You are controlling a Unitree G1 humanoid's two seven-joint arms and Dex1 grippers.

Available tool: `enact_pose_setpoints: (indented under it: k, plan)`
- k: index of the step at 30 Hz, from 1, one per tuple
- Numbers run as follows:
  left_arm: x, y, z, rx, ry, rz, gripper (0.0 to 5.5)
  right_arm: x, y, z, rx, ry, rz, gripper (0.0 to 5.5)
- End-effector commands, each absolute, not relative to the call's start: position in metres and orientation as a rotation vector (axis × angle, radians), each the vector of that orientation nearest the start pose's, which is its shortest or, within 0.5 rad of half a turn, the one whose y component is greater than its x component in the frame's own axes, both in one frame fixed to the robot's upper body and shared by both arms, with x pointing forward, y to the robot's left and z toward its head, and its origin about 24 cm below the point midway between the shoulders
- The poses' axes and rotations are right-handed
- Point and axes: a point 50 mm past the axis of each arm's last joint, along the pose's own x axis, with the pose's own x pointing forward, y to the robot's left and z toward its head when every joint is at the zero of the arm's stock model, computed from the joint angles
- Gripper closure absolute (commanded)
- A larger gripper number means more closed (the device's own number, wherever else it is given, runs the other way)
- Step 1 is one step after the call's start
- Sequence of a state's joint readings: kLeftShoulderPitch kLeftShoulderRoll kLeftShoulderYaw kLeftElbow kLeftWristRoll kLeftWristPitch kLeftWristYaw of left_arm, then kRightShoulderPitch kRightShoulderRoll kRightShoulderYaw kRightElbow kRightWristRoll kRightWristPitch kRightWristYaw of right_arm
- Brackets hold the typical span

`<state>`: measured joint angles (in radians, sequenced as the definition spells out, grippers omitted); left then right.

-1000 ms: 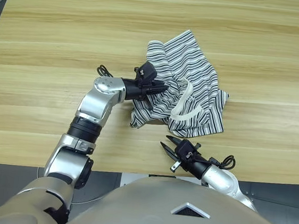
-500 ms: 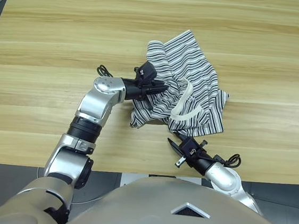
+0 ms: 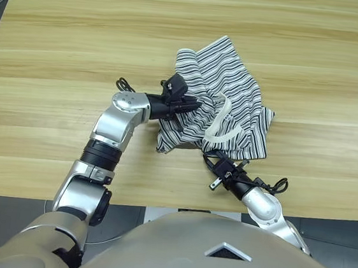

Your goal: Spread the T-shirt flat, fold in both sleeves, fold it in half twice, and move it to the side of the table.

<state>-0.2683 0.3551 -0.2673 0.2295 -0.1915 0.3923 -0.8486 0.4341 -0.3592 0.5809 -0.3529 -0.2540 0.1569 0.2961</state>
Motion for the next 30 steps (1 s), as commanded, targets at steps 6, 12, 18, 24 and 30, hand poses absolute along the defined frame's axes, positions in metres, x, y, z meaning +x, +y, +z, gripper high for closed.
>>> enact_pose_setpoints:
  k: [6, 12, 18, 24, 30]
  plan:
    - [0.272, 0.132, 0.023, 0.09, 0.494, -1.023, 5.4, 0.109, -0.092, -0.025, -0.392, 0.481, 0.836, 5.4]
    - [0.273, 0.131, 0.025, 0.09, 0.481, -1.025, 5.4, 0.113, -0.095, -0.023, -0.382, 0.466, 0.809, 5.4]
    - [0.273, 0.132, 0.026, 0.093, 0.477, -1.029, 5.4, 0.118, -0.104, -0.017, -0.362, 0.457, 0.792, 5.4]
    - [0.276, 0.136, 0.029, 0.097, 0.469, -1.023, 5.4, 0.127, -0.126, 0.003, -0.239, 0.458, 0.82, 5.4]
    - [0.273, 0.136, 0.03, 0.086, 0.467, -1.027, 4.85, 0.132, -0.129, 0.007, -0.219, 0.457, 0.804, 5.4]
